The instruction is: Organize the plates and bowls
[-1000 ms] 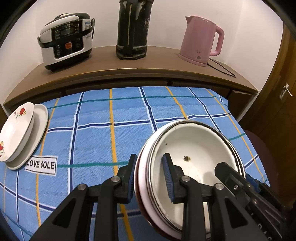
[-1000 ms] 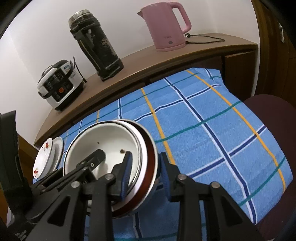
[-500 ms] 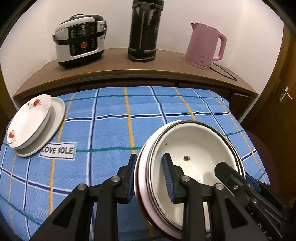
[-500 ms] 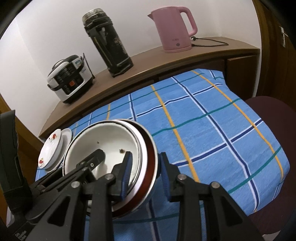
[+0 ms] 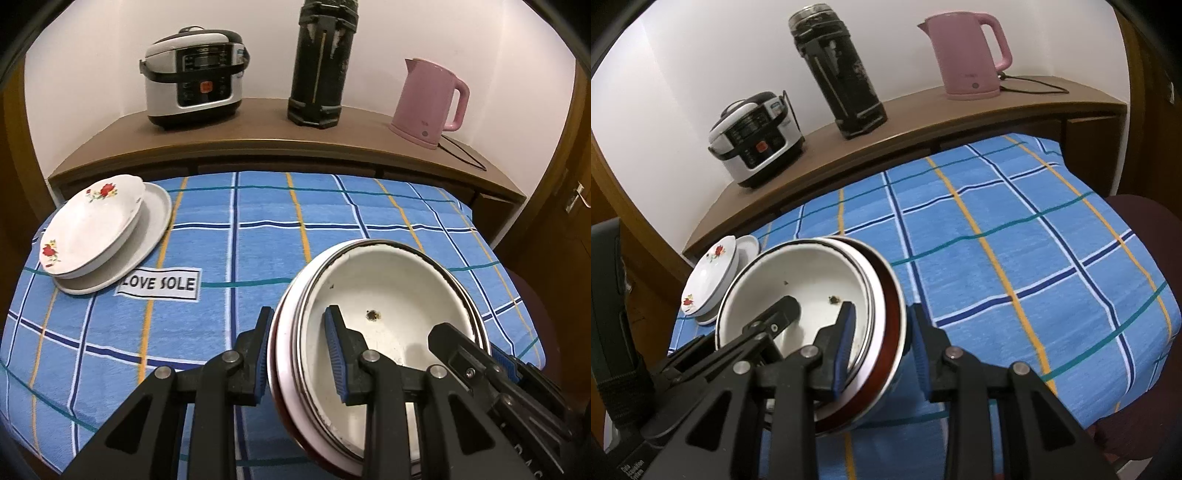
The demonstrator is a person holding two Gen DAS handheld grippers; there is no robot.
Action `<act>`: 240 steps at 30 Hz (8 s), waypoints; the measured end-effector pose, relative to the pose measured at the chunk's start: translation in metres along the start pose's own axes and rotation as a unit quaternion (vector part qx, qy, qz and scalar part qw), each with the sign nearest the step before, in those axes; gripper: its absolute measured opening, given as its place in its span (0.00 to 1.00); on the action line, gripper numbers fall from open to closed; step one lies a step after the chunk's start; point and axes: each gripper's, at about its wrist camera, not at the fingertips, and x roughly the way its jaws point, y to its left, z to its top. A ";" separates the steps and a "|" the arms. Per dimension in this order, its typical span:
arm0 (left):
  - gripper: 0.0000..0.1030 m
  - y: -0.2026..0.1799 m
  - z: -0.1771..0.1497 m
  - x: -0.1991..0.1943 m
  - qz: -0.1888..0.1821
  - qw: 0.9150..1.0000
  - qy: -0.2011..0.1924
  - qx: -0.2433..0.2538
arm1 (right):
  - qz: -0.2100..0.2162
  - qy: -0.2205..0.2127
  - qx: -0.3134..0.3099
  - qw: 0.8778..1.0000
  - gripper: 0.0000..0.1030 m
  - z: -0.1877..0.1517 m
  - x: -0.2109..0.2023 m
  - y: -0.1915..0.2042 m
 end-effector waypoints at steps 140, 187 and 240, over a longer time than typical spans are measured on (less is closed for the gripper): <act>0.30 0.249 0.103 0.005 0.138 0.981 -0.061 -0.125 | 0.141 0.032 -0.100 0.984 0.28 0.068 0.141 0.247; 0.72 0.261 0.051 -0.035 0.188 0.966 -0.121 -0.128 | 0.142 -0.079 -0.075 0.984 0.96 0.042 0.107 0.214; 0.78 0.194 -0.005 -0.112 0.235 0.952 -0.180 -0.079 | 0.091 -0.255 -0.111 0.956 1.00 -0.025 -0.037 0.189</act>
